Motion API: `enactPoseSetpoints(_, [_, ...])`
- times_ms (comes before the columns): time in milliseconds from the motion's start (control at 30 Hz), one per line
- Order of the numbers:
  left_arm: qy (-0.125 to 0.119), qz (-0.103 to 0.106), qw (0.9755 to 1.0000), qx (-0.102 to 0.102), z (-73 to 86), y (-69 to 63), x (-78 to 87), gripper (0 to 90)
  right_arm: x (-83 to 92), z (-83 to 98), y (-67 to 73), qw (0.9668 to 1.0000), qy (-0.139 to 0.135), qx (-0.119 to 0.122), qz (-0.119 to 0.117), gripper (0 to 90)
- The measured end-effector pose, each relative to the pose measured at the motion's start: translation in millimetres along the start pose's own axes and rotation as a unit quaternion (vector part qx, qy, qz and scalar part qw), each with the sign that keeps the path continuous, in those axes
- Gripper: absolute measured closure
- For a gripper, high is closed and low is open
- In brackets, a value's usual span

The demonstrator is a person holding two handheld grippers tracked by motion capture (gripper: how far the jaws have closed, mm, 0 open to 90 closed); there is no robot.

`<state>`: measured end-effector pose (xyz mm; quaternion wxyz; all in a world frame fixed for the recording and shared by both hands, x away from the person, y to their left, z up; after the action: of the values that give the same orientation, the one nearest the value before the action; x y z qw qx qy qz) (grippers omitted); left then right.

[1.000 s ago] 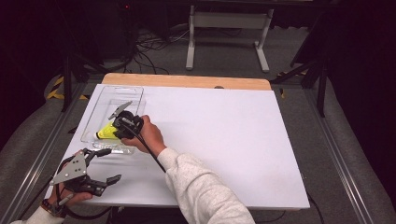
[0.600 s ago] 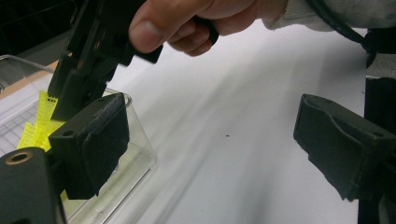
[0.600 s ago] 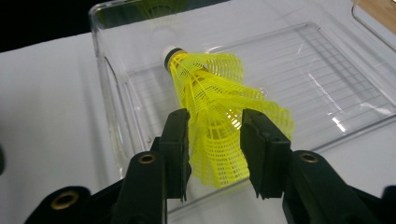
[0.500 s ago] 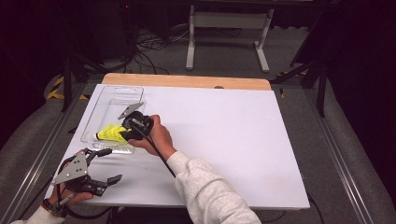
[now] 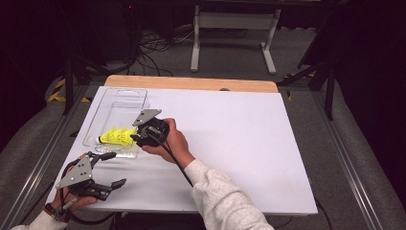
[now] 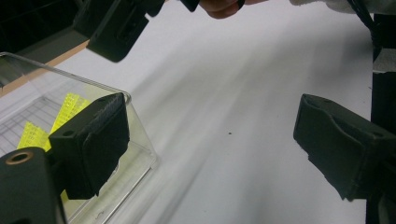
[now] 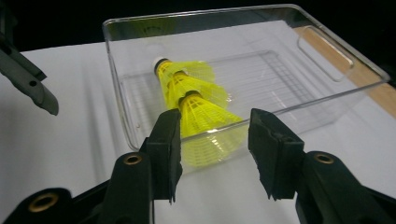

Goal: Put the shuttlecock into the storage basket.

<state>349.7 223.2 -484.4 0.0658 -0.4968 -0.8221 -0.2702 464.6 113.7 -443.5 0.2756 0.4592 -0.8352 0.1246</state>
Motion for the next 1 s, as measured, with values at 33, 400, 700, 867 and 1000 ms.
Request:
enactPoseSetpoints(33, [0.001, 0.0, 1.0, -0.001, 0.1, 0.0, 0.0, 11.4, 3.0, -0.4, -1.8, 1.0, -0.002, 0.005, 0.005, 54.8])
enactPoseSetpoints(400, [0.002, -0.001, 1.0, -0.001, 0.7, 0.2, -0.4, 11.5, 18.6, 0.5, -12.1, 0.9997, -0.016, -0.002, 0.017, 51.8])
enactPoseSetpoints(700, [0.005, 0.0, 1.0, -0.001, 1.2, 0.7, -0.3, 11.5, 23.3, 3.6, -17.3, 0.9994, -0.017, 0.0, 0.029, 46.6])
enactPoseSetpoints(867, [0.006, 0.0, 1.0, -0.003, 1.5, 0.7, -0.2, 11.6, 25.7, 4.3, -18.6, 0.9989, -0.02, 0.007, 0.042, 40.8])
enactPoseSetpoints(1000, [0.006, 0.0, 1.0, -0.003, 1.5, 0.7, -0.2, 11.6, 26.7, 6.6, -19.3, 0.9984, -0.023, 0.013, 0.049, 37.5])
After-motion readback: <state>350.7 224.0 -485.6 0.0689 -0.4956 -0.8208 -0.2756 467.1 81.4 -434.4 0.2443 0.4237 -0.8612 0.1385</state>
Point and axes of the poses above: each handheld gripper's, and its own axes: x roughly backward along the jaws, z roughly out of its underside, y roughly to its left, the point moved 8 cm from there along -x, roughly forward along the jaws, and after that the axes turned 14 degrees about -x, right-handed, at the moved point
